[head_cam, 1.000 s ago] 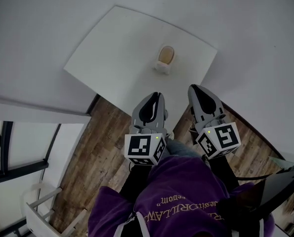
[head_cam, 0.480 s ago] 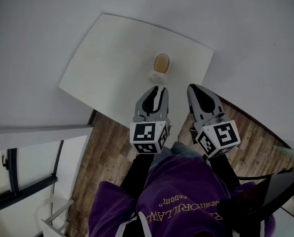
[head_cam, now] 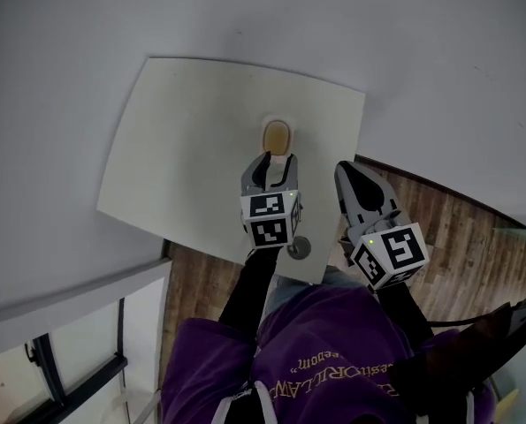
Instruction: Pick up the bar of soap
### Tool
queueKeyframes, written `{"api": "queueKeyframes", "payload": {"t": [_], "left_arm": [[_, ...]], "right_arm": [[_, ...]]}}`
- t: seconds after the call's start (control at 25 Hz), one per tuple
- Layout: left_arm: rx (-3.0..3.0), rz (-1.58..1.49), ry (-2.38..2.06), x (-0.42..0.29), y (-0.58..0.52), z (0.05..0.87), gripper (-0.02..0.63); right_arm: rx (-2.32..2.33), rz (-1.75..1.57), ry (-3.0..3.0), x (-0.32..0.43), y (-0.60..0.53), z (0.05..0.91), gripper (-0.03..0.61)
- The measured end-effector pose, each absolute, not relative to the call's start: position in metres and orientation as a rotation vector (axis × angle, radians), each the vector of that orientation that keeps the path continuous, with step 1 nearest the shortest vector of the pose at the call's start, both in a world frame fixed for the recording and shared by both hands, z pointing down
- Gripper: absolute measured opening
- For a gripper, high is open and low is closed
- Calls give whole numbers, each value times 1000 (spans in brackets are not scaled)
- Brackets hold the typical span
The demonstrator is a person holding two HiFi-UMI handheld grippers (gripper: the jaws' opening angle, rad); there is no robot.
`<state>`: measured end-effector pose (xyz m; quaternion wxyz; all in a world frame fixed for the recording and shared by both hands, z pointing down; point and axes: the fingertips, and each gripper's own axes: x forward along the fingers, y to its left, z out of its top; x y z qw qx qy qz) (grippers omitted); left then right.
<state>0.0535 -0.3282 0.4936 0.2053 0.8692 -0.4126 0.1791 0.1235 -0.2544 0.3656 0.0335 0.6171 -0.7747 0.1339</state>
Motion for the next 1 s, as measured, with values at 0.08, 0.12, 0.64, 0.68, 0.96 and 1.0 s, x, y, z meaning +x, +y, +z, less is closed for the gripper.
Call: {"api": "queueKeyframes", "payload": {"t": [0.08,0.12,0.64,0.68,0.96,1.0], "left_arm": [[2422,562,-1150,58,-342,508,194],[2418,604,-1143,61,-347,516,208],[2282,898,-1162,76,-393,598,275],[2276,920,-1158,77,-393,601,278],[2237,949,-1172,77,-399,616,284],[2240,946,-1171,78,-399,616,284]], "right_arm": [[1910,420,-2362,127,-258,370,8],[1917,425,-2352,128,-260,371,8],[1946,459,-2286,136,-286,383,8],[1948,462,-2284,137,-288,385,8],[1941,465,-2266,140,-297,387,8],[1943,465,-2261,141,-297,387,8]]}}
